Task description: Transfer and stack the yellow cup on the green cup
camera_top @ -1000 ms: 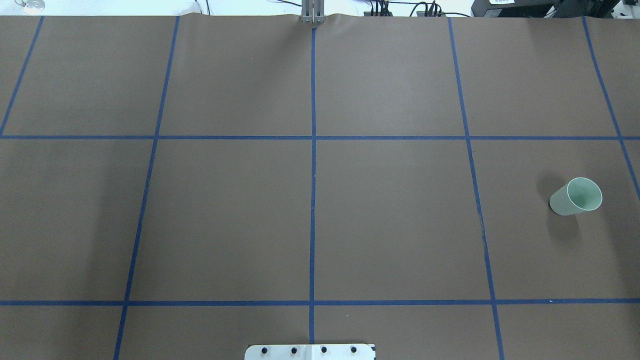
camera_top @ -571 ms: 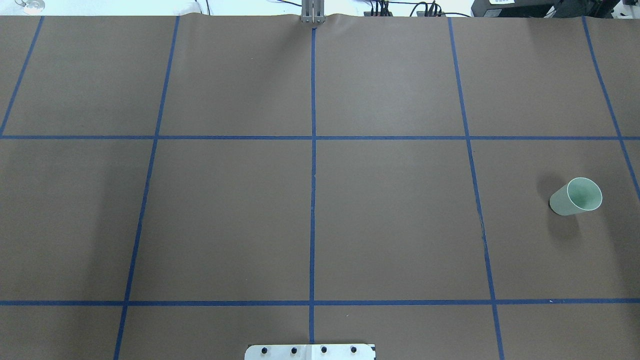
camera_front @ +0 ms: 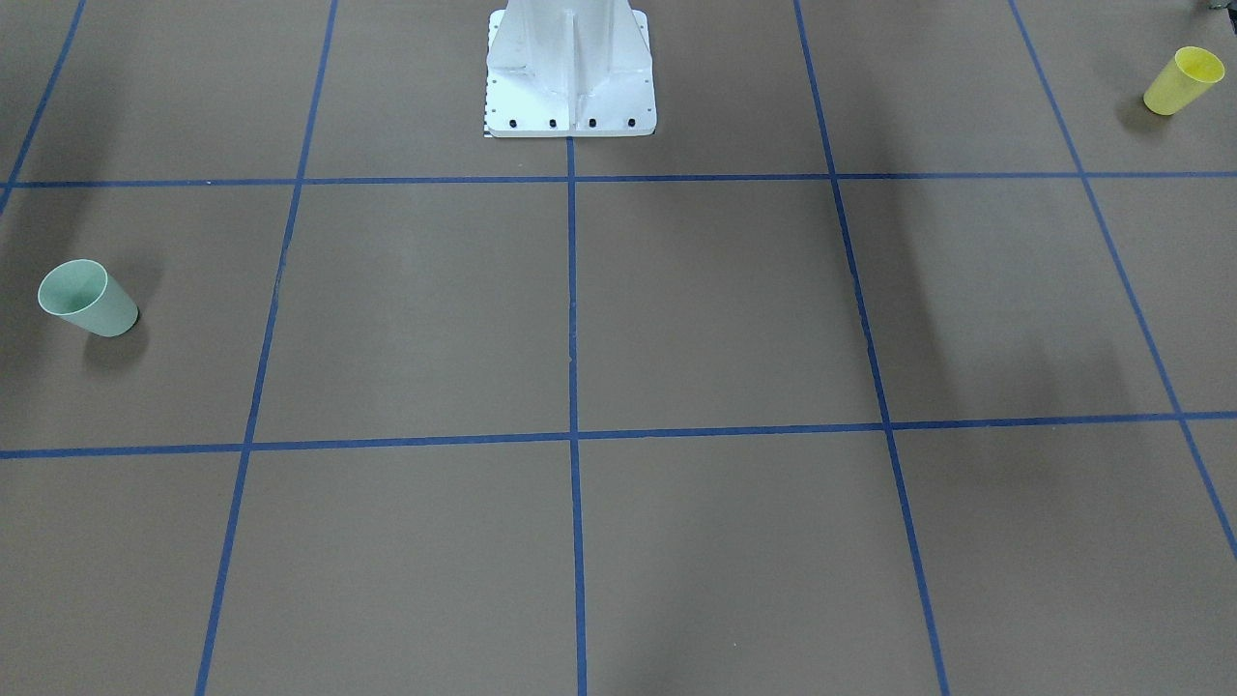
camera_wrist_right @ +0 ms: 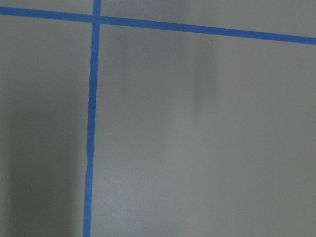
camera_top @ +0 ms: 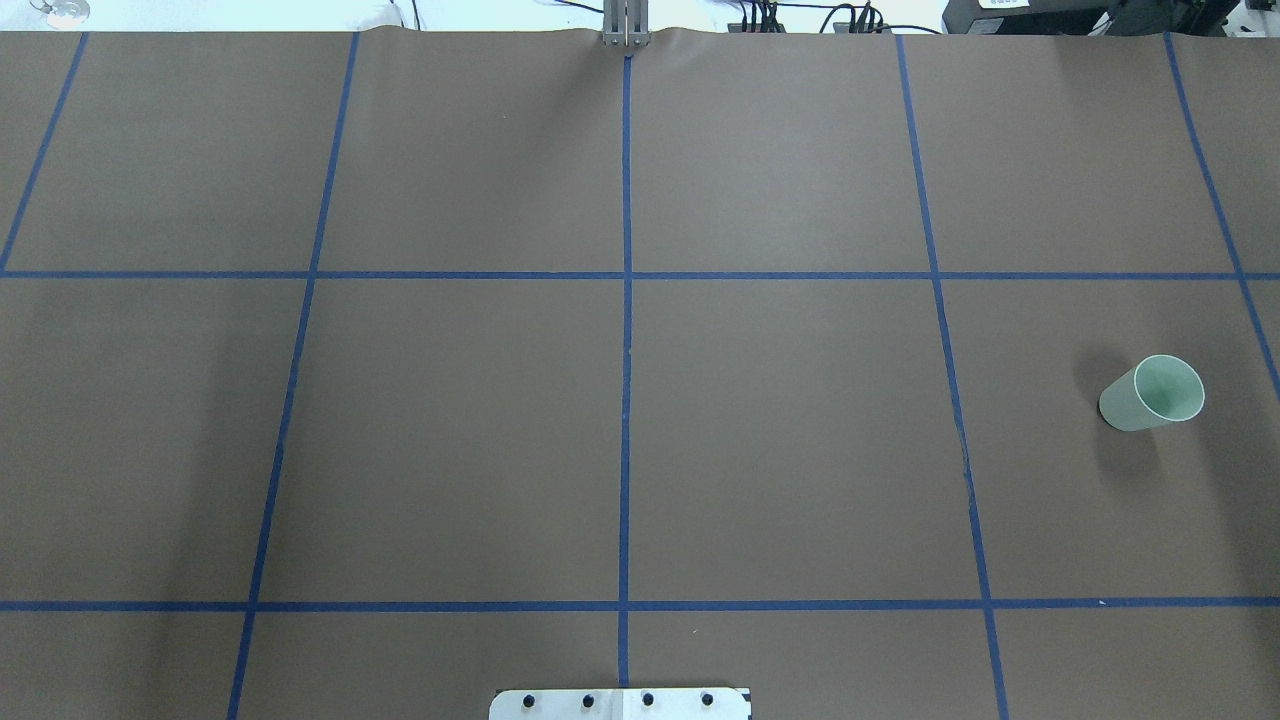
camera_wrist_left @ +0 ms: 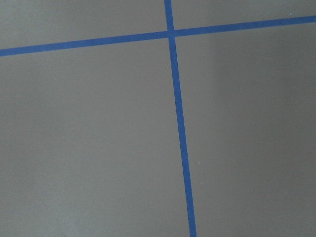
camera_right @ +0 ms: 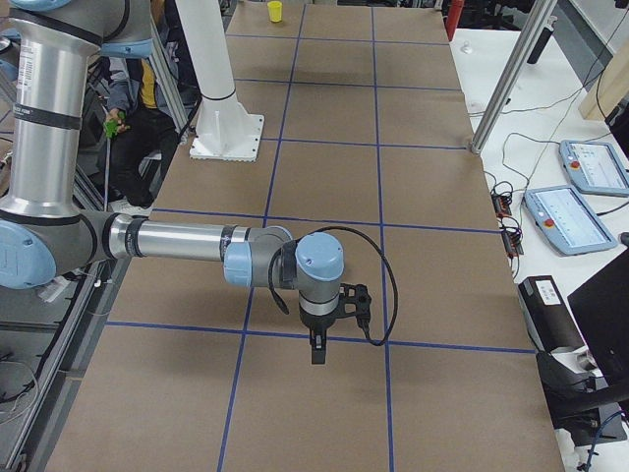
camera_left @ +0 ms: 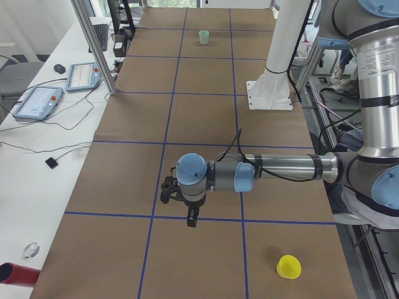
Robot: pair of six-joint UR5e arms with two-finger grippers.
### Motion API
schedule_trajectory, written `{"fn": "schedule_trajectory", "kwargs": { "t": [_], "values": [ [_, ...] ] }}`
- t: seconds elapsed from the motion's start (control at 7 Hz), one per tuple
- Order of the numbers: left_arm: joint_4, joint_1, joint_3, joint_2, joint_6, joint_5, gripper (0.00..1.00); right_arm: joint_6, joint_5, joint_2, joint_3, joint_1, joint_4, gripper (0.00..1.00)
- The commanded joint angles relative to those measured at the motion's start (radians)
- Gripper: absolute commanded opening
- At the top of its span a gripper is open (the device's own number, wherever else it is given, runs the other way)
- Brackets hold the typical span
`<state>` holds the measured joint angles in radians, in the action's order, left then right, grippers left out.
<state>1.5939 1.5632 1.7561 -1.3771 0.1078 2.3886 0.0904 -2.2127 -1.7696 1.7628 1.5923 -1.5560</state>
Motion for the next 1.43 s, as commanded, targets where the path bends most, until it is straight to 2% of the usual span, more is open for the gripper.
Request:
{"fn": "schedule_trajectory", "kwargs": {
  "t": [0.0, 0.29, 0.43, 0.86, 1.0, 1.14, 1.29],
  "values": [
    [0.014, 0.000, 0.016, -0.014, 0.003, 0.007, 1.00, -0.003, 0.001, 0.015, 0.020, 0.000, 0.020, 1.00],
    [0.149, 0.001, 0.036, -0.052, 0.001, 0.001, 1.00, -0.006, 0.005, 0.009, 0.003, 0.000, 0.199, 1.00],
    [0.243, 0.001, 0.023, -0.072, -0.011, 0.001, 1.00, -0.008, -0.002, 0.015, 0.000, 0.000, 0.200, 1.00],
    [0.291, 0.001, 0.043, -0.086, -0.065, 0.009, 1.00, 0.003, -0.001, 0.013, -0.008, -0.002, 0.205, 1.00],
    [0.370, 0.001, 0.030, -0.079, -0.104, 0.008, 1.00, 0.005, -0.008, 0.007, -0.009, -0.002, 0.203, 1.00],
    [0.398, 0.001, 0.023, -0.076, -0.147, 0.006, 1.00, 0.003, -0.015, 0.006, -0.022, -0.002, 0.200, 1.00],
    [0.409, 0.001, 0.046, -0.073, -0.271, 0.003, 1.00, 0.003, -0.028, -0.002, -0.034, -0.002, 0.201, 1.00]
  ]
}}
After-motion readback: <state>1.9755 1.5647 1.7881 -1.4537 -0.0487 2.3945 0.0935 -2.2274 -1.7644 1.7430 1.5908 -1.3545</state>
